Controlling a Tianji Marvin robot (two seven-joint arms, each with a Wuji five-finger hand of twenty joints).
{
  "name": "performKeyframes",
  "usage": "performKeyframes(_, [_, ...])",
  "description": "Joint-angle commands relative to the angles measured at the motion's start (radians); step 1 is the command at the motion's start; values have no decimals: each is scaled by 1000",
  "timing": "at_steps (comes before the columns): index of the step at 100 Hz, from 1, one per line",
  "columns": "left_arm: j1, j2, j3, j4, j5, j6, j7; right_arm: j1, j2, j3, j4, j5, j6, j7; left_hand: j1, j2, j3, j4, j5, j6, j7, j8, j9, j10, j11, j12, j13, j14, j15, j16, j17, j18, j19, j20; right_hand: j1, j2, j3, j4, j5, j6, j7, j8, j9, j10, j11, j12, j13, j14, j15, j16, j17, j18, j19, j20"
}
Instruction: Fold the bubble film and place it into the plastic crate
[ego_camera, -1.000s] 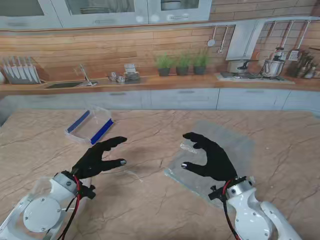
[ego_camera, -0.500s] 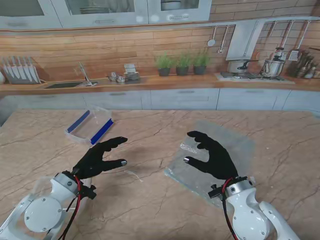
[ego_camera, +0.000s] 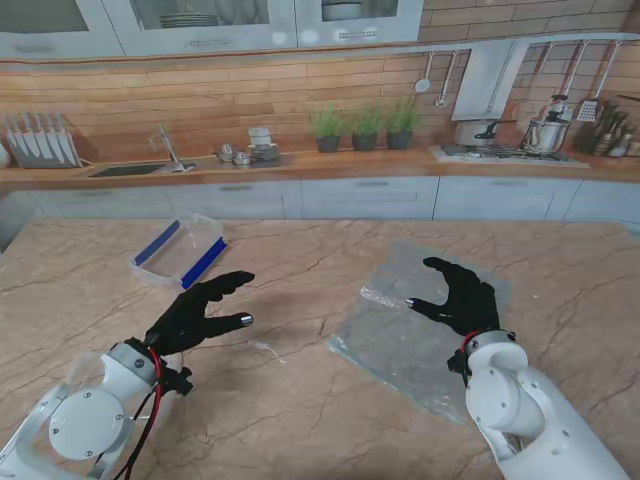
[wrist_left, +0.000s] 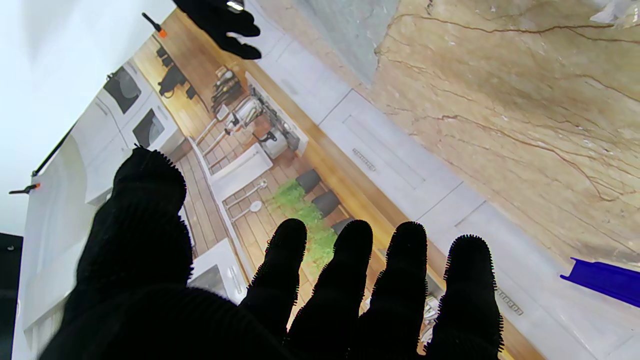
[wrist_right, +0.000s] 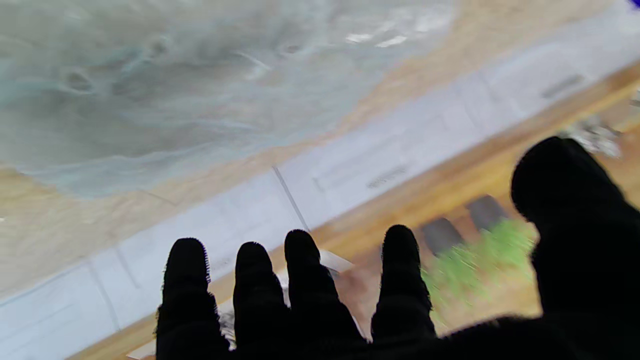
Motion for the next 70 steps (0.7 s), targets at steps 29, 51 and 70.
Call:
performKeyframes(29, [2, -4, 8, -6, -38, 31, -20, 176, 28, -158, 178, -96, 156, 116, 1, 58, -42, -2, -3, -19, -24, -5, 23, -9, -25, -3, 16, 4, 10, 15, -16, 3, 33, 20, 5, -2, 7, -34, -69, 56, 21, -102, -80, 18, 46, -27, -40, -11, -5, -32, -20, -23, -39, -34])
performKeyframes(51, [4, -8, 6, -8, -38, 42, -8, 233, 27, -235, 232, -85, 230, 142, 1, 69, -55, 0, -1, -22, -22, -5, 28, -10, -26, -1, 18, 3, 14, 17, -19, 4, 45, 20, 22, -2, 3, -29, -68, 71, 39, -103, -84, 30, 83, -12, -24, 2, 16, -26, 5, -16, -26, -32])
performKeyframes(70, [5, -8, 7, -10, -50, 51, -12, 267, 30, -305, 250, -63, 319, 191, -6, 85, -59, -1, -1, -24, -22, -6, 32, -8, -27, 0, 17, 3, 15, 18, -21, 6, 53, 19, 62, 4, -8, -22, -71, 88, 54, -105, -89, 51, 123, 3, 3, 28, 61, -11, 47, -7, 3, -21])
